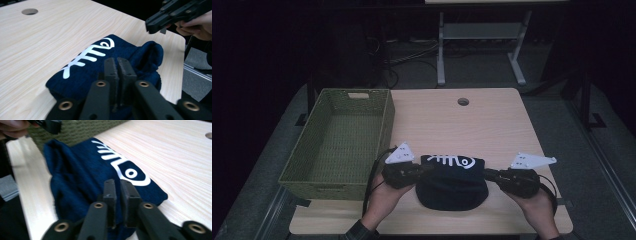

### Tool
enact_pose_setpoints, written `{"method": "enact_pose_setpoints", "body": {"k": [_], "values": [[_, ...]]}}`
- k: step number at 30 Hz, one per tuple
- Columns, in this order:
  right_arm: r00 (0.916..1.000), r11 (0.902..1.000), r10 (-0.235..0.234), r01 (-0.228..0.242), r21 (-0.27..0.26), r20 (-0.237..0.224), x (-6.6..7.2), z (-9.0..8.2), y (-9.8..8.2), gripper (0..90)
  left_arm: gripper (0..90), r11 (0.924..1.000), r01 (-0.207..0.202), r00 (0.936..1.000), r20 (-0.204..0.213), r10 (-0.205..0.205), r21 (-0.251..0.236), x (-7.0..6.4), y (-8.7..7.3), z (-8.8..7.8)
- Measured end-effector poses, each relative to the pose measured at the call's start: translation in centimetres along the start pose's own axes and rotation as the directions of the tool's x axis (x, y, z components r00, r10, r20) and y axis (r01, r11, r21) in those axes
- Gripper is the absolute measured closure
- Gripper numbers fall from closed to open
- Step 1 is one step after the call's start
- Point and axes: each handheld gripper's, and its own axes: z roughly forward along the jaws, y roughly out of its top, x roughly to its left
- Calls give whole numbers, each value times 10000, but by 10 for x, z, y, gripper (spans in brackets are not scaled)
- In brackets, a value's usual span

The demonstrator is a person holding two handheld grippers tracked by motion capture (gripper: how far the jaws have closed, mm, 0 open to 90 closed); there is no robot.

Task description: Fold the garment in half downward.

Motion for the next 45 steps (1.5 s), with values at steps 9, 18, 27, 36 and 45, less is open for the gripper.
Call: {"method": "enact_pose_setpoints", "body": {"k": [9,18,27,36,45], "values": [[9995,9990,-82,96,439,-308,7,10,-12,896,884,9994,1,9993,361,-14,348,-12,-10,10],[9974,9959,73,-7,907,-724,24,14,-30,896,884,9933,-33,9997,235,6,1155,-15,-34,18],[9984,9904,-88,164,1374,-561,30,31,-40,898,889,9752,-269,9981,-477,382,2195,-9,-49,36],[9973,9796,-683,721,1875,-263,36,52,-38,899,898,9578,-479,9873,-1319,885,2835,5,-45,52],[9933,9723,-1156,1150,2034,-91,28,69,-28,900,899,9607,-14,9844,-1688,502,2776,22,-42,56]]}}
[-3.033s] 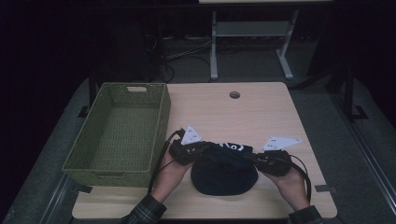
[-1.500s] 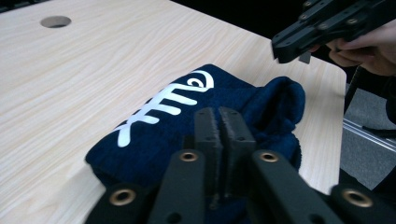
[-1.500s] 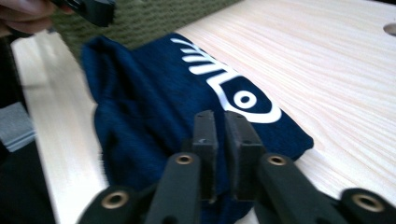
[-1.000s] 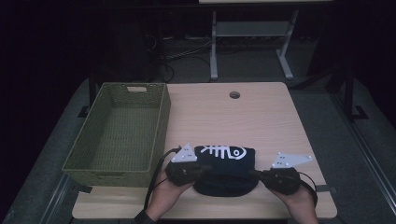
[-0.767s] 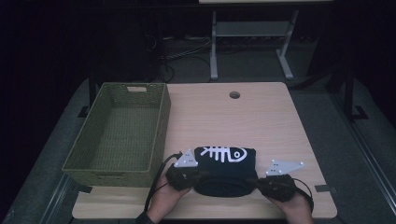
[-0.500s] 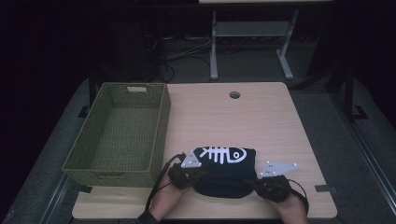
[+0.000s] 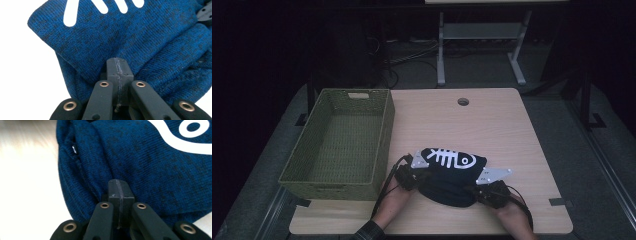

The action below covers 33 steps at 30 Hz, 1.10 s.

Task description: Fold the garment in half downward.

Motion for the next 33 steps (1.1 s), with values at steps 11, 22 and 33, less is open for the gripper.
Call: {"method": "enact_pose_setpoints", "body": {"k": [11,22,33], "values": [[9992,9997,235,-234,-42,333,-26,11,9,900,899,9997,238,9996,143,-239,47,0,-2,0],[9980,9957,578,-557,-746,263,-30,-4,12,857,873,9953,688,9968,451,-659,-675,3,1,-10],[9854,9876,1191,-1050,-1168,1215,-33,-35,0,433,518,9820,1347,9908,334,-1314,-1326,9,8,-23]]}}
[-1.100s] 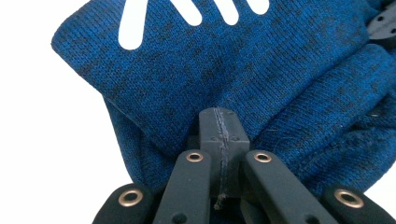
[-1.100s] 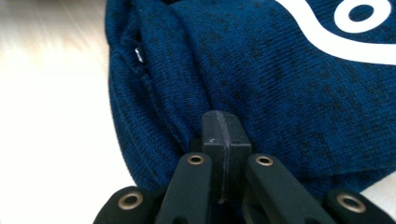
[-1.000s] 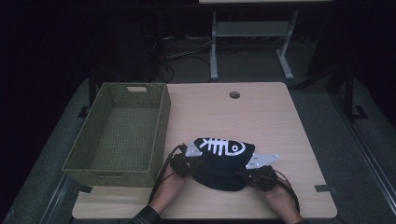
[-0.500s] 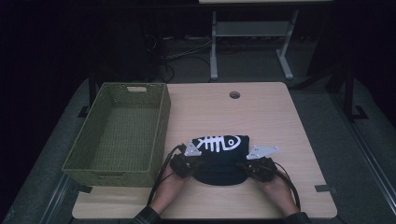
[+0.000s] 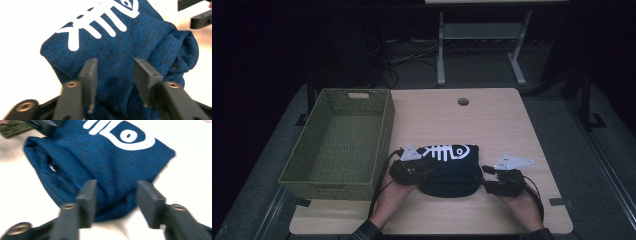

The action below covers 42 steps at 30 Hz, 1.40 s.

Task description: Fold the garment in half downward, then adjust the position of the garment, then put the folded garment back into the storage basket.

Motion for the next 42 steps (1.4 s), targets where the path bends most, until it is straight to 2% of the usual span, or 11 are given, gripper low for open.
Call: {"method": "enact_pose_setpoints", "body": {"k": [3,8,15,21,26,32,36,41,42], "values": [[9987,9995,326,-325,-30,392,-8,-6,-7,298,401,9997,195,9996,-199,-198,-119,2,0,-2],[9904,9973,704,-722,112,1188,-21,-12,-22,167,251,9989,440,9983,-367,-446,-166,7,0,-2],[9749,9907,1222,-1311,363,1861,-34,-18,-45,111,159,9951,943,9936,-599,-961,-309,14,-3,3],[9655,9881,1302,-1452,510,2256,-40,-16,-54,70,158,9950,995,9920,-775,-995,-45,20,-5,15],[9652,9867,1099,-1347,910,2372,-40,-10,-58,29,157,9932,1145,9900,-858,-1123,210,27,-7,26],[9662,9840,1265,-1508,946,2245,-43,-9,-58,27,158,9924,1110,9914,-749,-1069,523,30,-11,32],[9655,9812,1416,-1661,980,2184,-44,-9,-58,25,189,9898,1264,9913,-449,-1237,650,32,-13,37],[9644,9808,1441,-1689,972,2216,-44,-9,-58,26,244,9921,967,9948,-400,-937,795,32,-11,38],[9643,9807,1445,-1694,972,2220,-44,-9,-58,25,282,9925,915,9957,-236,-899,807,32,-10,38]]}}
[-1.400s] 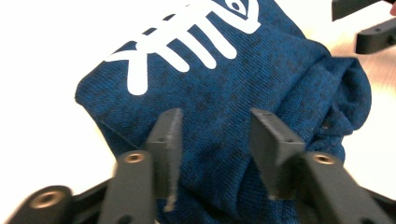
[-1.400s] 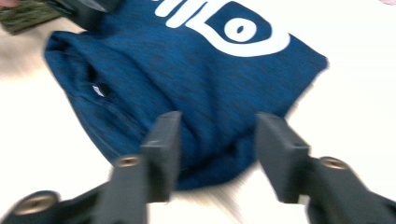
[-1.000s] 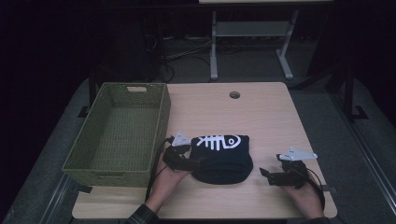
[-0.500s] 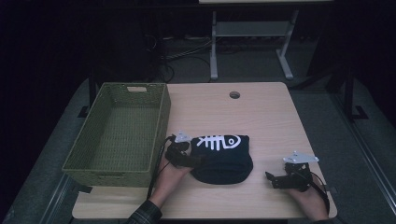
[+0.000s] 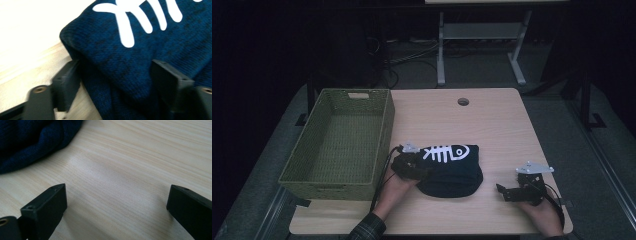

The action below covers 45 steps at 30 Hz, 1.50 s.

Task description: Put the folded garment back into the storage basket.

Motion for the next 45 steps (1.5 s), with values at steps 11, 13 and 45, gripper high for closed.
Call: {"method": "enact_pose_setpoints", "body": {"k": [11,13,45], "values": [[10000,10000,13,-13,3,8,0,0,0,26,595,9996,11,9979,650,-30,287,3,5,1],[10000,10000,14,-14,3,9,0,0,0,26,615,9993,122,9976,683,-145,344,3,6,2],[10000,10000,22,-22,6,-13,0,0,0,25,682,9984,-368,9864,1586,433,-434,-17,33,-29]]}}
